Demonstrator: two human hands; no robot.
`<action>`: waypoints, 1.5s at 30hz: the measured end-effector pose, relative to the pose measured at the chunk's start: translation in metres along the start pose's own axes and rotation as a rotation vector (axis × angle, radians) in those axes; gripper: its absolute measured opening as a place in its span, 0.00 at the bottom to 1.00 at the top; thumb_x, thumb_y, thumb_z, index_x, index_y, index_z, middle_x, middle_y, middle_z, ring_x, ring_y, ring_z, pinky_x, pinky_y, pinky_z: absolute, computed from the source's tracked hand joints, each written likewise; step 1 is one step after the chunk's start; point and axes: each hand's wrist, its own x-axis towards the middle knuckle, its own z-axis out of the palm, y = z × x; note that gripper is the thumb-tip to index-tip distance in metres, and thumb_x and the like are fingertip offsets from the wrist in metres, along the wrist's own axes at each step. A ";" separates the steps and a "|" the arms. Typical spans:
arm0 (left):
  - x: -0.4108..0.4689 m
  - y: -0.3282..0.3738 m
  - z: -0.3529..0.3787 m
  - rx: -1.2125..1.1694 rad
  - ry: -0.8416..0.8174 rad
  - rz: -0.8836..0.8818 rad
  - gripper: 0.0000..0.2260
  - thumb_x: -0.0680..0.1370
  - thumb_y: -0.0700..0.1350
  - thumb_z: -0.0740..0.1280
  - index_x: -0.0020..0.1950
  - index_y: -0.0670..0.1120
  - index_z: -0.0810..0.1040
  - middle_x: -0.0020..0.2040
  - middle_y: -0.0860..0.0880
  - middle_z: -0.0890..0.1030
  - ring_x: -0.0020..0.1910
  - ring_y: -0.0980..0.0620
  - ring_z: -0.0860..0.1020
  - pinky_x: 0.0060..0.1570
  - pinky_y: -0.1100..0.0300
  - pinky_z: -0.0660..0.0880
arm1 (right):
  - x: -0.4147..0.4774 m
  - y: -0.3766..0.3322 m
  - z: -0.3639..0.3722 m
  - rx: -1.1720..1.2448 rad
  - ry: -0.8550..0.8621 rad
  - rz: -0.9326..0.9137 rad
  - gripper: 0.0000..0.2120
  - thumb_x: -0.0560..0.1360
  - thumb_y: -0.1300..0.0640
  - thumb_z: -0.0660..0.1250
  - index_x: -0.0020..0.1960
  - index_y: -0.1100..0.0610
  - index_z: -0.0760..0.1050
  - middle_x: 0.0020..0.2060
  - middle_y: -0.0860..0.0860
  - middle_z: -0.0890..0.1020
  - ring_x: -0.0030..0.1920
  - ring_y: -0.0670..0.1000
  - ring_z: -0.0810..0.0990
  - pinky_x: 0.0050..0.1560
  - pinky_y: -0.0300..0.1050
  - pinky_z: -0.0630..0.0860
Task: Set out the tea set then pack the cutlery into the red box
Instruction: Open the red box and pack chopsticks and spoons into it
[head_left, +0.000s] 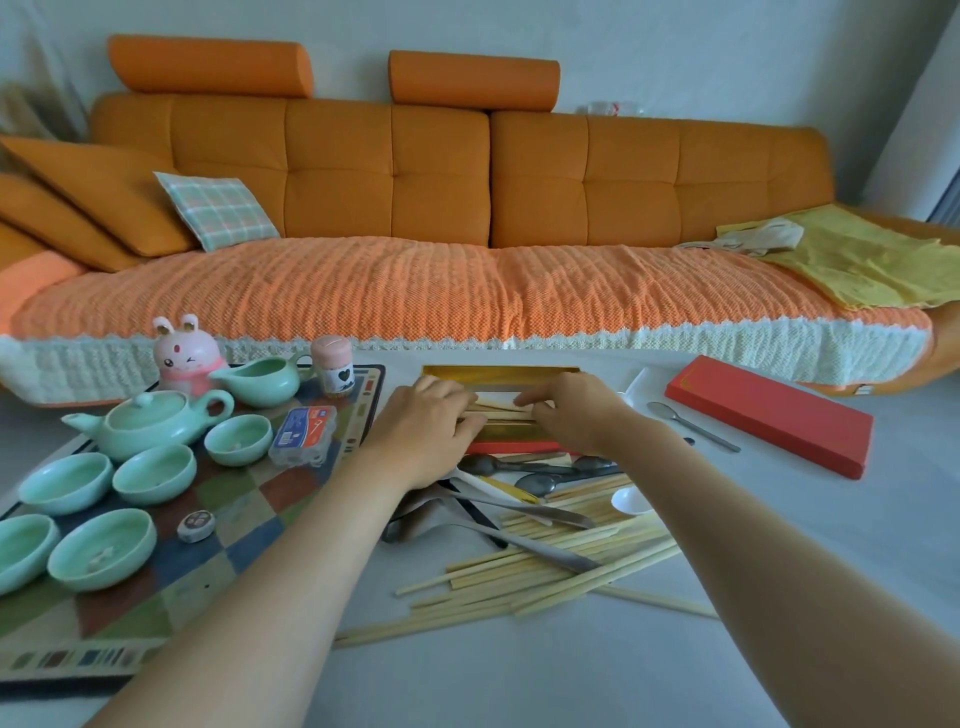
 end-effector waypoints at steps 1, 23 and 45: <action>-0.001 0.003 -0.002 0.008 0.047 0.023 0.20 0.82 0.56 0.56 0.70 0.49 0.73 0.67 0.52 0.74 0.67 0.50 0.67 0.66 0.52 0.65 | -0.002 0.003 -0.001 0.035 0.048 -0.014 0.17 0.78 0.58 0.58 0.61 0.47 0.80 0.57 0.47 0.82 0.47 0.48 0.79 0.56 0.42 0.73; -0.020 0.104 -0.005 -0.104 -0.153 0.094 0.11 0.80 0.49 0.64 0.58 0.57 0.83 0.53 0.55 0.76 0.56 0.52 0.73 0.49 0.55 0.73 | -0.075 0.045 -0.017 -0.254 -0.074 -0.001 0.08 0.75 0.55 0.69 0.47 0.42 0.82 0.45 0.42 0.82 0.45 0.47 0.82 0.49 0.48 0.80; 0.000 0.048 -0.032 -0.315 0.187 -0.164 0.04 0.82 0.44 0.62 0.52 0.49 0.76 0.50 0.54 0.76 0.46 0.55 0.75 0.43 0.61 0.69 | -0.048 0.032 -0.026 0.093 0.128 -0.040 0.12 0.80 0.59 0.63 0.58 0.50 0.82 0.53 0.47 0.83 0.48 0.46 0.79 0.49 0.41 0.74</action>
